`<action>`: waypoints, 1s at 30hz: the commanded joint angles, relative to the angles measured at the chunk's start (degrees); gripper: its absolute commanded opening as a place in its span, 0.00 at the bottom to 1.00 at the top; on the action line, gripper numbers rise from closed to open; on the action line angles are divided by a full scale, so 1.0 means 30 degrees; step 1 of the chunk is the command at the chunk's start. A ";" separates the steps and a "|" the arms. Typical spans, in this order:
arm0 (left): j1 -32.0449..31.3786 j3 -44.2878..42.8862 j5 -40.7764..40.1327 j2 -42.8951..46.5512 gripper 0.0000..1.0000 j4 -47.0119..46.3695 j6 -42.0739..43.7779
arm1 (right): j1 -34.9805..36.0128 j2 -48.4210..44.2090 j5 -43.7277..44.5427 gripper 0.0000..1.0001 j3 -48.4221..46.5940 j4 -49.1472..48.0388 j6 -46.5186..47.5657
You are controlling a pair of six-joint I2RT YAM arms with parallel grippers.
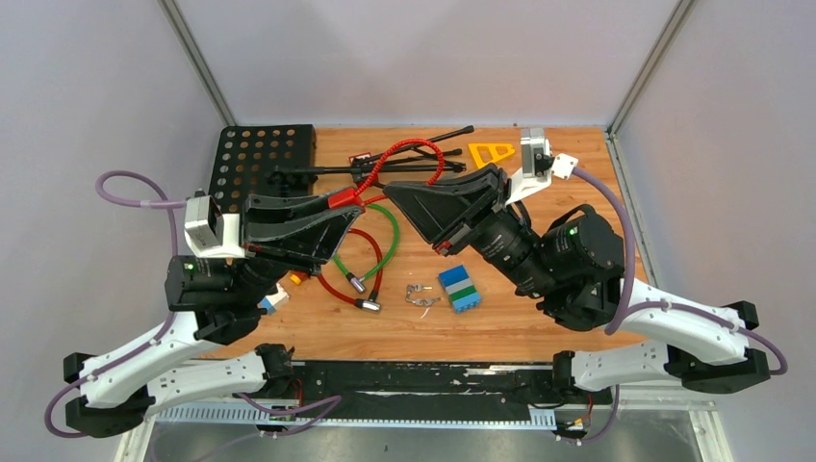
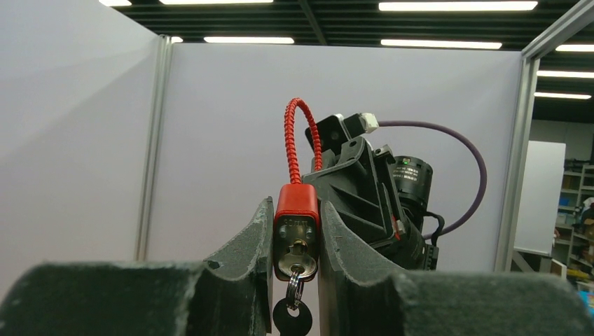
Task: Lock with the key
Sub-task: Lock the lock.
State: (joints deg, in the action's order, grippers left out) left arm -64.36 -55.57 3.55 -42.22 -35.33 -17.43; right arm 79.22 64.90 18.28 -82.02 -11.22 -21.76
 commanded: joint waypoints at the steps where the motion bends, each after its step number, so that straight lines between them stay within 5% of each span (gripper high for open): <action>1: -0.0082 -0.0141 0.1022 -0.1419 0.00 0.2695 0.0221 | 0.0180 0.1239 -0.1497 0.00 -0.0666 0.2566 0.0376; 11: -0.0083 0.0220 0.0577 -0.1217 0.00 0.1966 0.0349 | 0.0262 0.0987 -0.0706 0.01 0.0914 0.1873 -0.0205; 15: -0.0081 0.0573 -0.0131 -0.0693 0.00 0.1762 0.0482 | 0.0259 -0.0499 -0.0378 0.36 0.2625 0.0569 0.0221; 24: -0.0084 0.0772 -0.1982 0.0450 0.00 0.2773 0.1488 | 0.0283 -0.3860 0.0003 0.65 0.4856 0.1029 0.1737; 30: -0.0081 0.0828 -0.2918 0.0878 0.00 0.3421 0.1947 | 0.0274 -0.5904 -0.0132 0.70 0.6281 0.1410 0.2310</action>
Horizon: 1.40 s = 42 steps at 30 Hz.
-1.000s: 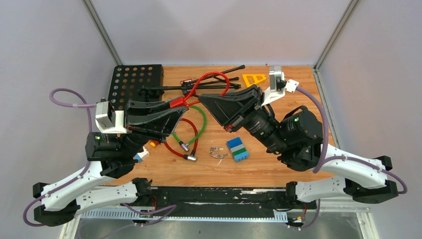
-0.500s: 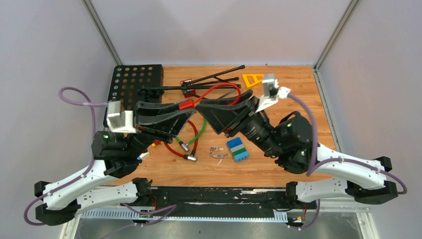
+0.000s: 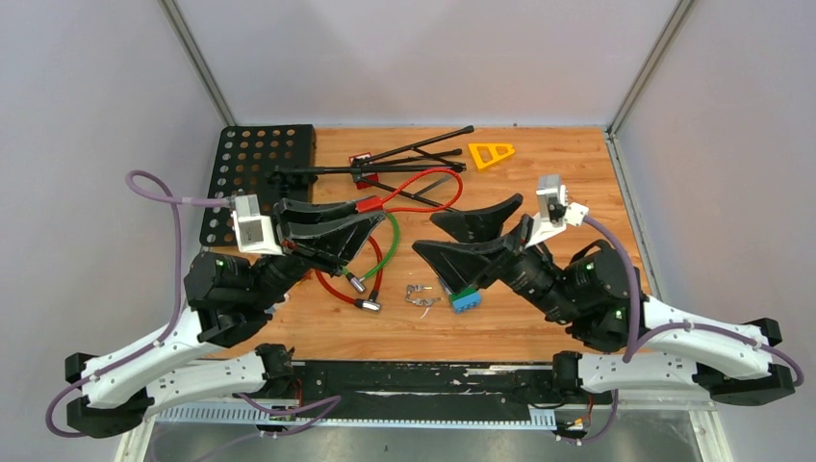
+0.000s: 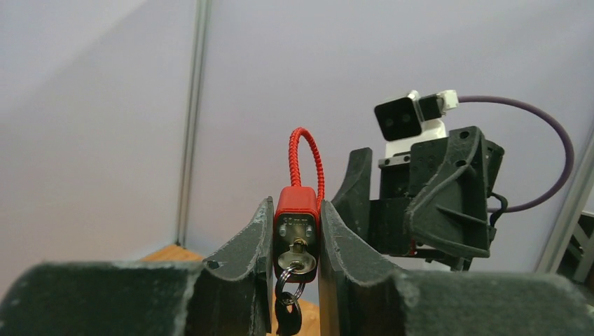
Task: Lock with the key
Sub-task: Lock the lock.
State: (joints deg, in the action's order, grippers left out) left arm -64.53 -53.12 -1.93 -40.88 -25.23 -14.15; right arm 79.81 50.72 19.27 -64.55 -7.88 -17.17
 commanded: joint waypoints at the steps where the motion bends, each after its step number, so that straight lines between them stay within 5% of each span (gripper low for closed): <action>1: -0.0022 -0.0006 -0.1198 0.0472 0.00 0.0163 0.0913 | 0.0077 -0.1427 -0.0360 0.70 0.0542 0.0563 0.0864; 10: -0.0024 -0.2379 0.0166 0.0478 0.00 0.5018 0.2790 | 0.0072 -0.3780 0.2351 0.68 -0.0347 0.7322 0.4600; 17: -0.0023 -0.6730 0.5615 -0.1322 0.00 1.4072 0.5744 | 0.0060 -0.0718 -0.5832 0.60 -0.7150 1.5415 1.0193; 21: -0.0022 -0.8584 0.6246 -0.2831 0.00 1.7507 0.5951 | 0.0079 0.1938 -0.6137 0.58 -1.0176 1.7550 1.2441; 28: -0.0022 -0.9962 0.6104 -0.4384 0.00 1.9936 0.5067 | 0.0069 0.4914 -0.4769 0.57 -1.1994 1.9437 1.6226; 42: -0.0024 -1.1024 0.6980 -0.5044 0.00 2.2170 0.6429 | 0.0079 0.6152 -0.3813 0.52 -1.2775 2.3135 1.5866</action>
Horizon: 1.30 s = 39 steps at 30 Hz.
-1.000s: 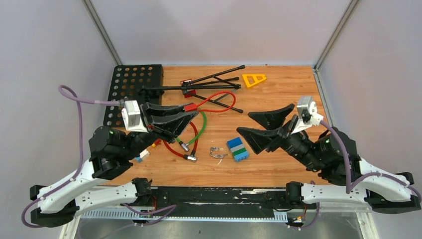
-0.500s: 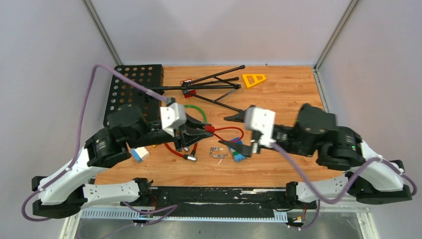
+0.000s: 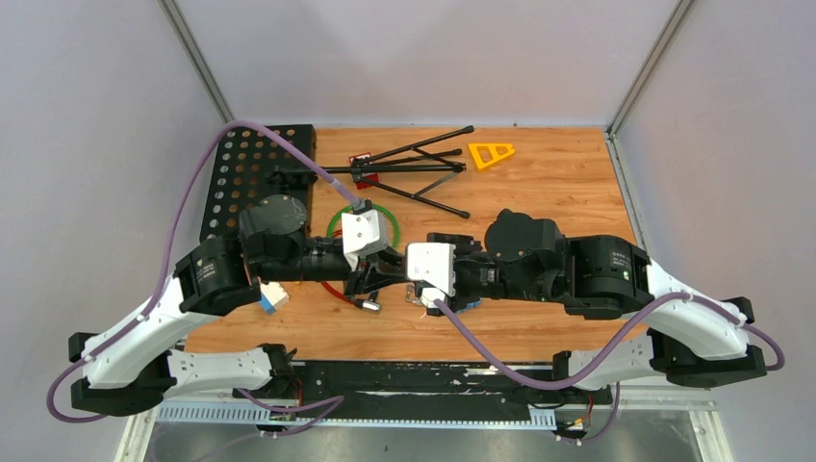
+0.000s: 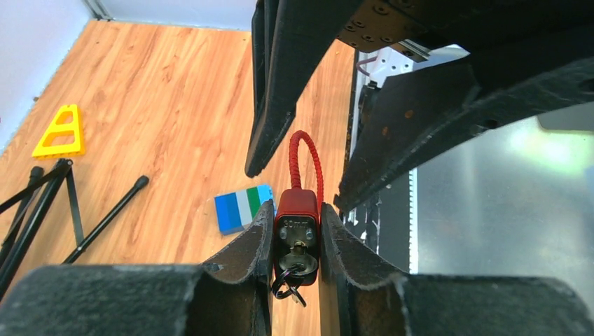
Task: Lock with the key
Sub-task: Lock the lock.
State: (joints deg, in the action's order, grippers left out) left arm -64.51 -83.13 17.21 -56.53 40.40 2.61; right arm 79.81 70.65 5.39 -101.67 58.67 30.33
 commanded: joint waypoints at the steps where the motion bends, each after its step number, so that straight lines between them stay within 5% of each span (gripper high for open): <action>1: -0.0030 -0.1032 0.0698 0.0170 0.00 0.0304 0.0870 | 0.0058 -0.0619 0.0991 0.52 -0.0071 0.0794 -0.0034; 5: -0.0030 -0.1029 0.1317 0.0179 0.00 0.0295 0.0901 | 0.0059 -0.1000 0.1730 0.51 0.0969 -0.0167 -0.0150; 11: -0.0037 -0.1124 0.1501 0.0211 0.00 0.0287 0.0915 | 0.0079 -0.1235 0.2477 0.33 0.1762 -0.1146 -0.0397; 18: -0.0030 -0.1015 0.1520 0.0302 0.00 -0.0089 0.0779 | 0.0060 -0.1404 0.2353 0.37 0.2836 -0.2368 -0.0965; 23: -0.0030 -0.0807 0.1602 0.0316 0.00 -0.0312 0.0774 | 0.0060 -0.2023 0.2420 0.02 0.3837 -0.4117 -0.1083; 34: -0.0030 0.1173 -0.1026 0.2558 0.94 -0.3995 0.0210 | 0.0086 -0.4898 0.2616 0.00 0.7360 -1.0085 -0.2104; 39: -0.0037 0.3904 -0.2200 0.4947 0.97 -0.8405 -0.0761 | 0.0085 -0.5924 0.2448 0.00 0.8918 -1.2907 -0.2620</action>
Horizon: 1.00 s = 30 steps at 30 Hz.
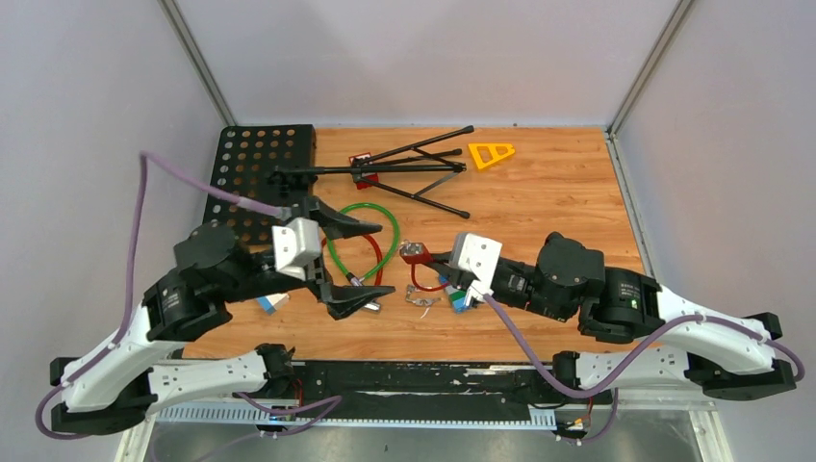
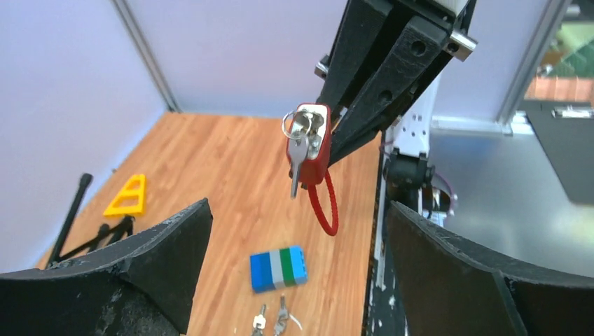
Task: Lock with the key
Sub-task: Lock the lock.
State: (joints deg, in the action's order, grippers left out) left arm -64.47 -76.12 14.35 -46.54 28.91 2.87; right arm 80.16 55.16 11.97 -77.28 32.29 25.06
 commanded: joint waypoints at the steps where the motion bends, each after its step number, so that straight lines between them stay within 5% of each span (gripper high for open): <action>1: -0.0045 0.2255 -0.1426 0.2033 0.94 -0.5611 -0.1391 | -0.0038 -0.0904 0.0189 0.00 0.0994 -0.4634 -0.1056; 6: -0.0044 0.4701 -0.2131 0.2758 0.84 -0.9330 -0.2941 | -0.0055 -0.1215 -0.0786 0.00 0.1548 -0.6341 -0.1857; 17: -0.0044 0.5197 -0.0560 0.1291 0.57 -1.3177 -0.4551 | -0.0034 -0.1218 -0.2408 0.00 0.2080 -0.7756 -0.2972; 30: -0.0044 0.5765 0.0622 0.0577 0.52 -1.5517 -0.6117 | -0.0042 -0.1247 -0.2258 0.00 0.2679 -0.8778 -0.3415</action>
State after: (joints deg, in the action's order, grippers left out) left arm -64.47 -58.76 14.48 -44.27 -14.04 -13.54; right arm 80.07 52.36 5.85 -69.08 11.29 16.27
